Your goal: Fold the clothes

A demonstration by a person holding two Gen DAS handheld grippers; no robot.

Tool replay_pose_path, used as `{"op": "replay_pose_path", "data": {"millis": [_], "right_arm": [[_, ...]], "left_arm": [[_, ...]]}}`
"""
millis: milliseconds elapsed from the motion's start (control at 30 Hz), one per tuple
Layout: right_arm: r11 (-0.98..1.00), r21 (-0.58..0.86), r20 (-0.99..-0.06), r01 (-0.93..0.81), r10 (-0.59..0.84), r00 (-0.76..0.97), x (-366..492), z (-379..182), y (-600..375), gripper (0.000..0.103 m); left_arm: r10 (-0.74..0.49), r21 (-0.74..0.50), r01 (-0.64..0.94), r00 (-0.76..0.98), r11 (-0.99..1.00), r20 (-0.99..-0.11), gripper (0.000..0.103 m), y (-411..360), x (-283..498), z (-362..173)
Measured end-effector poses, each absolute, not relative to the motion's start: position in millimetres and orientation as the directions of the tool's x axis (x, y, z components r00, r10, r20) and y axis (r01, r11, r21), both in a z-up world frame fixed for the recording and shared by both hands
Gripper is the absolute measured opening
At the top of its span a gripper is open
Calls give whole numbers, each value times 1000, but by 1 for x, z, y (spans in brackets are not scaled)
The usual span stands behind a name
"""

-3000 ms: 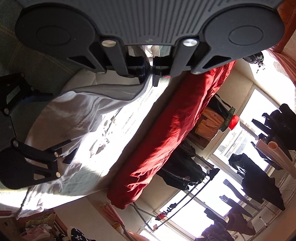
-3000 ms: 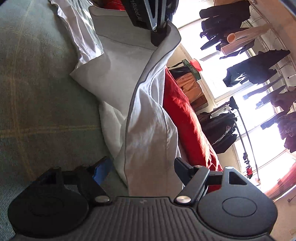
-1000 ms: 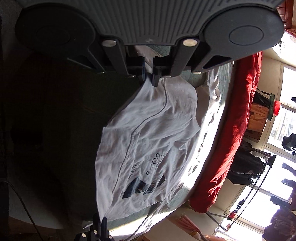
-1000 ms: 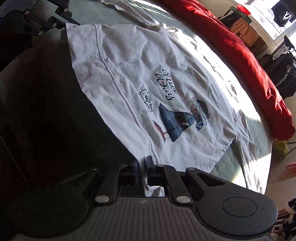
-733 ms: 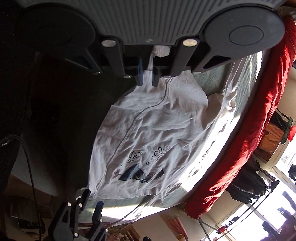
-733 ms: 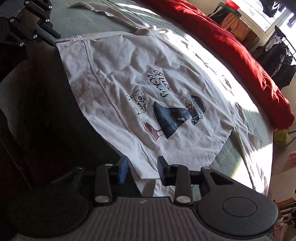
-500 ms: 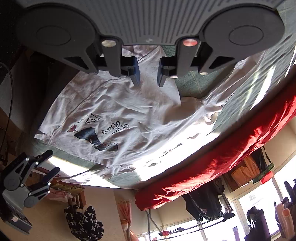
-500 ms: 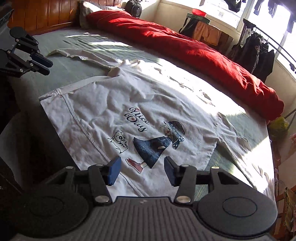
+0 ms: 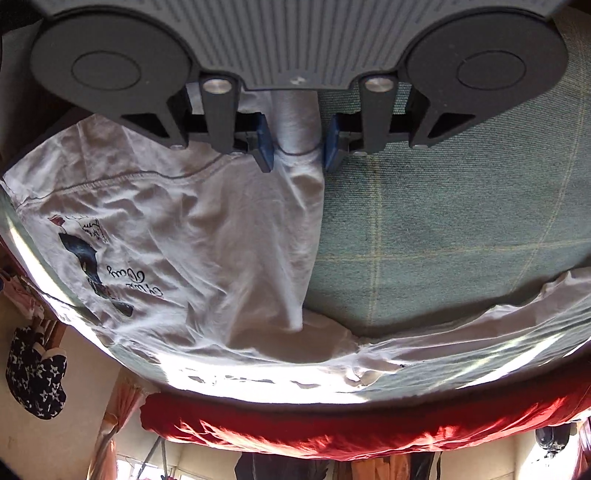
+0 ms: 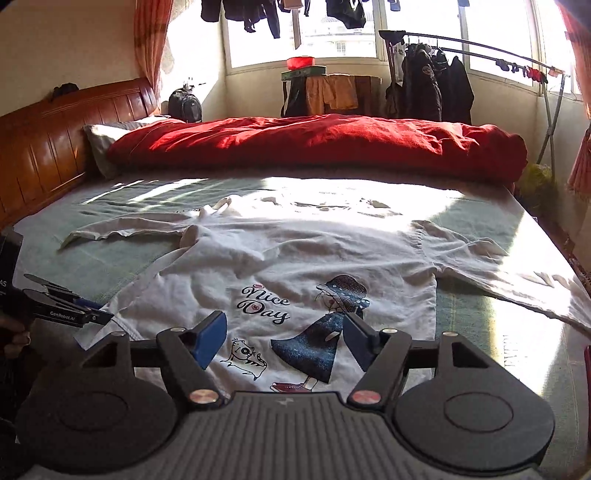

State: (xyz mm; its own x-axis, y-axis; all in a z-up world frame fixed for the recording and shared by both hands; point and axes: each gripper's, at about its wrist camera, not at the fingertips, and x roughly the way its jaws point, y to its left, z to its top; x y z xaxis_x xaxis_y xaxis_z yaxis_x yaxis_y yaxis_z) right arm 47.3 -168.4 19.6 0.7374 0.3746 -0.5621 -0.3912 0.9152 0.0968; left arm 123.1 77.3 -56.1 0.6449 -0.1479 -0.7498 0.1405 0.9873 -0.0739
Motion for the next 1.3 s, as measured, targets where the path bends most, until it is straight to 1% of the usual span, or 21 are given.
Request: {"op": "replay_pose_path", "data": {"millis": [33,100,133,167,200,300,367,433,467,533,567,667,700,933,1000,1067,1200,1267,1300], "right_arm": [[917,101,-570,-385,371,734,48,16,-169,73],[921,109,-584,-373,363,726,50,9,-170,73],[923,116,-588,-366,361,724,50,7,-171,73],[925,123,-592,-359,358,722,50,5,-173,73],[928,126,-595,-351,354,722,51,3,-174,73],[938,109,-598,-330,327,732,50,3,-178,73],[938,115,-595,-326,328,734,49,2,-181,74],[941,116,-593,-318,323,737,51,2,-184,76],[943,114,-594,-312,317,740,51,1,-185,77],[946,120,-596,-301,311,741,53,-1,-187,77],[947,123,-597,-296,308,741,54,-1,-188,77],[947,138,-598,-289,312,739,54,-3,-190,78],[949,137,-600,-285,309,738,54,-4,-190,78],[972,160,-649,-171,235,723,53,-22,-212,78],[977,181,-672,-113,206,711,52,-32,-224,78],[974,218,-691,-54,193,697,50,-44,-240,78],[922,385,-697,29,270,664,49,-70,-268,78],[908,418,-690,33,294,662,49,-78,-269,78],[916,400,-694,21,288,660,49,-77,-267,74]], "left_arm": [[-131,-56,134,655,989,-744,29,73,122,-57],[-106,-31,123,673,992,-732,25,67,118,-57],[-108,-33,122,680,992,-725,20,66,116,-56],[-118,-46,123,685,991,-719,10,66,114,-53],[-110,-40,116,696,992,-710,10,66,110,-48],[-44,32,85,758,996,-651,10,65,90,-23],[-45,19,73,778,997,-627,10,71,78,-8],[-50,-1,62,792,998,-608,14,77,67,6],[-39,4,52,798,999,-601,16,80,63,11],[2,42,28,806,999,-592,15,83,59,15],[18,46,11,810,999,-587,18,86,58,16],[43,26,-34,812,999,-582,36,97,61,17],[42,16,-40,810,999,-584,39,99,63,15],[-16,-71,-35,789,997,-614,48,97,72,-2],[-33,-96,-35,783,995,-621,55,97,75,-7],[-50,-121,-34,777,992,-628,59,96,77,-12],[-70,-147,-33,767,989,-638,61,94,83,-18],[-71,-147,-30,765,989,-640,62,92,84,-18],[-73,-147,-29,764,989,-641,62,91,85,-18]]}}
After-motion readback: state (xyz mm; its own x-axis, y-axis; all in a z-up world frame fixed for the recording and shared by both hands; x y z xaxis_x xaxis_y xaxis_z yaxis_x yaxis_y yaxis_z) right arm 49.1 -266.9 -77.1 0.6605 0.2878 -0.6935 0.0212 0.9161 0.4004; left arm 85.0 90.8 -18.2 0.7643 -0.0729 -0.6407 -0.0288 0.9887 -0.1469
